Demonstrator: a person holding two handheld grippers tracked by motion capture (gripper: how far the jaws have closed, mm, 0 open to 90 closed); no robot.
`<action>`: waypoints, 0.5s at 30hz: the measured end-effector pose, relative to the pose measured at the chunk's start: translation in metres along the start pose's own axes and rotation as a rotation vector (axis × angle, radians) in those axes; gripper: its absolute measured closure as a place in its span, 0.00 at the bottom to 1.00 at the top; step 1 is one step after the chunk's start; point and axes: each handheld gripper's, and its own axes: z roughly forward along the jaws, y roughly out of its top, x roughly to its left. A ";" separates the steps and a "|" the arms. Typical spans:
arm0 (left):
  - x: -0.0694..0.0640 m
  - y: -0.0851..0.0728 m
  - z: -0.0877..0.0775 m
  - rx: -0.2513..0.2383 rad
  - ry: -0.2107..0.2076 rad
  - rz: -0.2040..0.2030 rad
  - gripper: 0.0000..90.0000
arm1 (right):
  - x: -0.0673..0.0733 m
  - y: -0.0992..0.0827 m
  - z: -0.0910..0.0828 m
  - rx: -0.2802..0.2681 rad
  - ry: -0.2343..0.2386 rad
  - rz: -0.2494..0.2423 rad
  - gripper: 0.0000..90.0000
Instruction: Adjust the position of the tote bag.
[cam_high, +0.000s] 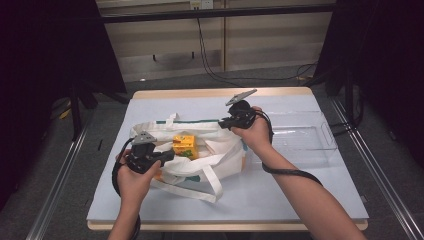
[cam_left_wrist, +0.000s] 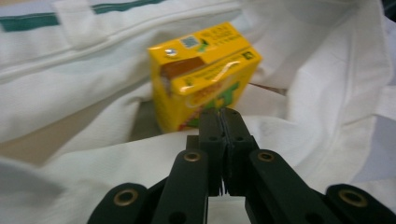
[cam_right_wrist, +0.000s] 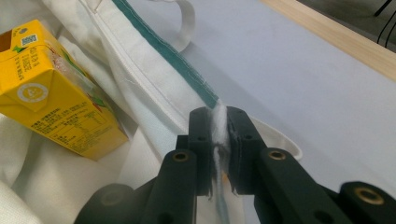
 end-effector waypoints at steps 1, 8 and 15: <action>0.003 -0.001 -0.001 -0.011 -0.003 -0.019 0.98 | 0.000 0.000 0.000 -0.003 0.002 -0.001 0.90; 0.013 0.003 -0.002 -0.012 0.038 -0.004 0.97 | 0.001 0.000 -0.001 -0.003 0.006 -0.014 0.90; 0.020 0.003 0.013 0.057 0.043 -0.017 1.00 | 0.000 0.000 -0.002 -0.004 0.011 -0.023 0.90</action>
